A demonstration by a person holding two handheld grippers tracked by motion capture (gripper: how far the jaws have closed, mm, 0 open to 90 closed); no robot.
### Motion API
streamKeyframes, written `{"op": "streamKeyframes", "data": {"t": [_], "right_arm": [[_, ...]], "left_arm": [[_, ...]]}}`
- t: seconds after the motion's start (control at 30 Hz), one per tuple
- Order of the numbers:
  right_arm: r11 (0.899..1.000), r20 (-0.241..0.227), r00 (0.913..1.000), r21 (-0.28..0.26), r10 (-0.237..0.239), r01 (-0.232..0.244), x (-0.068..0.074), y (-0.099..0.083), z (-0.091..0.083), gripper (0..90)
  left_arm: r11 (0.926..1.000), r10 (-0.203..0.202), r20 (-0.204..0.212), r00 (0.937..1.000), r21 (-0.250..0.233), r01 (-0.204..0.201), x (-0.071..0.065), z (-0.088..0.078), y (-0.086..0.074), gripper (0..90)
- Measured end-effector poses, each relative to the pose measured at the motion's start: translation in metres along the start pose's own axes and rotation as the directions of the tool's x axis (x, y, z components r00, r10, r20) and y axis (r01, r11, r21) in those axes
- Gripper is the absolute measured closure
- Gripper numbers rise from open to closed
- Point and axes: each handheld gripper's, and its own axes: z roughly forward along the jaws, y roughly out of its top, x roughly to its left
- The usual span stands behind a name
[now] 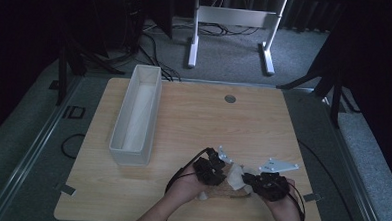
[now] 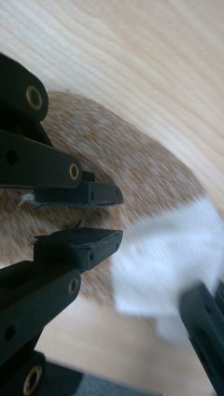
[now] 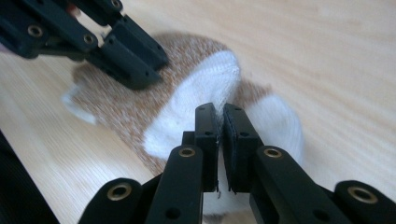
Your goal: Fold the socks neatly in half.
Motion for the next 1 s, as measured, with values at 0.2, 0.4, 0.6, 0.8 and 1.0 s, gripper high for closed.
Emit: {"op": "streamKeyframes", "data": {"t": [0.2,0.4,0.6,0.8,1.0], "right_arm": [[0.999,0.037,0.9993,0.051,0.005,-0.007,-0.009,-0.014,0.011,85.4],[0.998,0.047,0.9983,0.046,0.034,-0.037,-0.019,-0.019,0.019,86.3],[0.998,0.035,0.9988,0.041,0.035,-0.037,-0.022,-0.015,0.023,86.3],[0.999,0.036,0.9993,0.043,0.013,-0.014,-0.021,-0.005,0.033,86.4],[0.999,0.023,0.9997,0.044,0.004,-0.005,-0.021,0.003,0.042,86.4]], "left_arm": [[0.9997,0.01,-0.004,0.9999,0.022,-0.01,0.0,0.008,-0.003,80.3],[0.9999,-0.01,0.016,0.9998,0.008,0.01,0.002,0.014,-0.01,83.2],[0.9996,-0.028,0.037,0.9989,0.004,0.028,0.003,0.01,-0.018,87.1],[0.9992,-0.007,0.027,0.9996,0.038,0.006,0.002,0.007,-0.02,88.5],[0.9991,-0.02,0.027,0.9995,0.037,0.019,0.003,0.004,-0.024,88.5]]}}
